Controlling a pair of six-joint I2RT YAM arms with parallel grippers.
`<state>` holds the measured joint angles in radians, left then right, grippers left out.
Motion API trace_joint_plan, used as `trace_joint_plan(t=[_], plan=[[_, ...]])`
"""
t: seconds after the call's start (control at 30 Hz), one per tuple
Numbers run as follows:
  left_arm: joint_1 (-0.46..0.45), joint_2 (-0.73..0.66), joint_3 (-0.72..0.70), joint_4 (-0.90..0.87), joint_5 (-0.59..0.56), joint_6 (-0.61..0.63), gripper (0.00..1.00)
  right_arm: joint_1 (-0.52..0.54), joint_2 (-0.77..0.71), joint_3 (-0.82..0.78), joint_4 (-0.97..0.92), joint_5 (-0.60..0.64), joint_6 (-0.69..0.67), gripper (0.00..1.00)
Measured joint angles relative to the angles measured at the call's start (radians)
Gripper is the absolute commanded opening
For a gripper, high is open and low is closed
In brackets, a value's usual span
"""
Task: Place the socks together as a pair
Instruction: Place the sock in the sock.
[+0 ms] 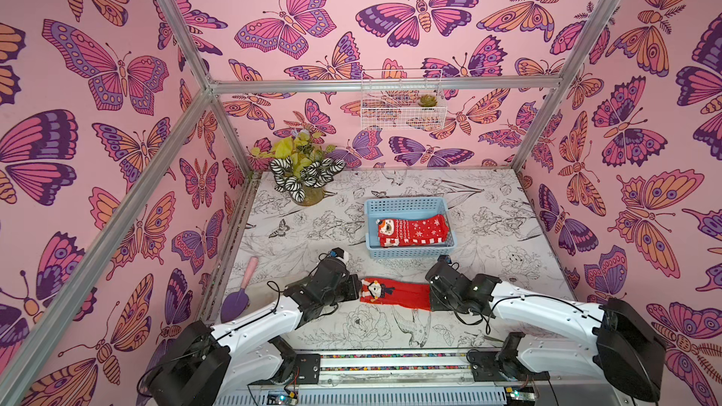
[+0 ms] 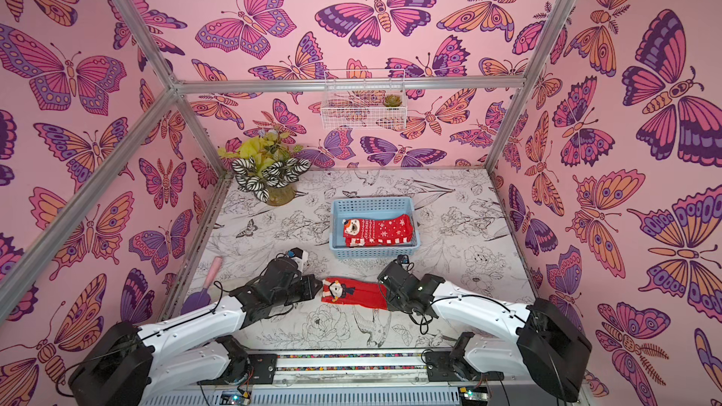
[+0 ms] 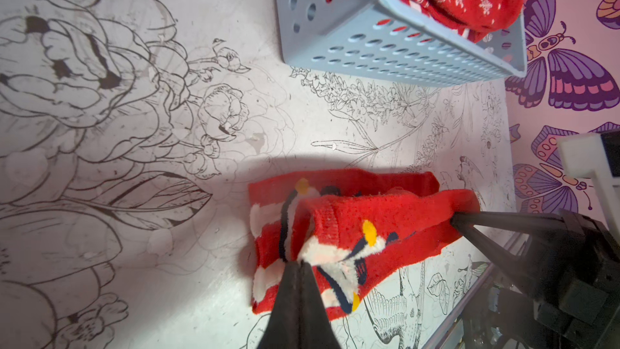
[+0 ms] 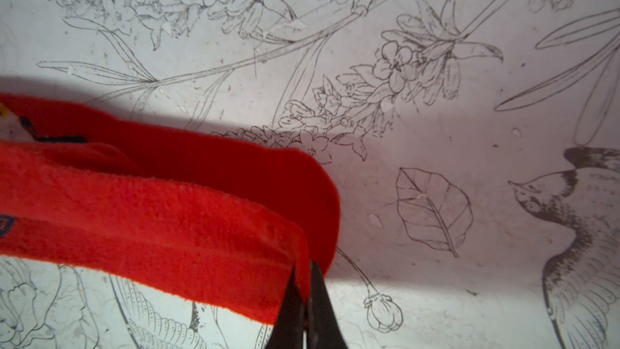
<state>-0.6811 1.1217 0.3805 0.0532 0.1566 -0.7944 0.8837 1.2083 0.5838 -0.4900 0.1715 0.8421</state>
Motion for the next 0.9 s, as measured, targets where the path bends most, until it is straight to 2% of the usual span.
trace_joint_plan(t=[0.07,0.13,0.23,0.33,0.4,0.5,0.63,0.77,0.8,0.83,0.87,0.9], plan=[[0.0,0.018,0.0,0.006,0.001,0.001,0.0,-0.005,0.005,0.006,0.0,-0.003,-0.005,0.02],[-0.002,0.031,0.0,0.008,0.001,0.001,0.03,-0.006,0.007,0.013,0.001,-0.007,-0.006,0.09],[-0.005,0.039,0.0,0.011,0.0,0.006,0.26,-0.007,0.011,0.019,0.001,-0.01,-0.008,0.23],[-0.006,0.042,0.002,0.016,0.008,0.022,0.56,-0.007,0.021,0.03,0.0,-0.016,-0.014,0.27],[-0.006,0.046,0.005,0.023,0.014,0.027,0.62,-0.007,0.028,0.04,-0.002,-0.021,-0.016,0.3],[-0.006,0.057,0.01,0.027,0.023,0.026,0.62,-0.008,0.029,0.045,0.001,-0.036,-0.016,0.35],[-0.007,0.057,0.01,0.026,0.035,0.019,0.57,-0.01,0.026,0.045,-0.001,-0.038,-0.012,0.37],[-0.007,0.014,0.01,0.008,0.038,0.015,0.55,-0.011,-0.002,0.047,-0.028,-0.022,-0.008,0.42],[-0.007,-0.005,0.01,-0.002,0.037,0.015,0.39,-0.011,-0.012,0.048,-0.037,-0.018,-0.008,0.42],[-0.008,-0.034,0.01,-0.015,0.038,0.008,0.24,-0.011,-0.028,0.051,-0.045,-0.016,-0.008,0.37],[-0.01,-0.064,0.011,-0.028,0.037,0.007,0.19,-0.011,-0.045,0.054,-0.048,-0.015,-0.011,0.29],[-0.012,-0.089,0.012,-0.034,0.037,0.006,0.19,-0.011,-0.063,0.055,-0.048,-0.016,-0.011,0.22]])
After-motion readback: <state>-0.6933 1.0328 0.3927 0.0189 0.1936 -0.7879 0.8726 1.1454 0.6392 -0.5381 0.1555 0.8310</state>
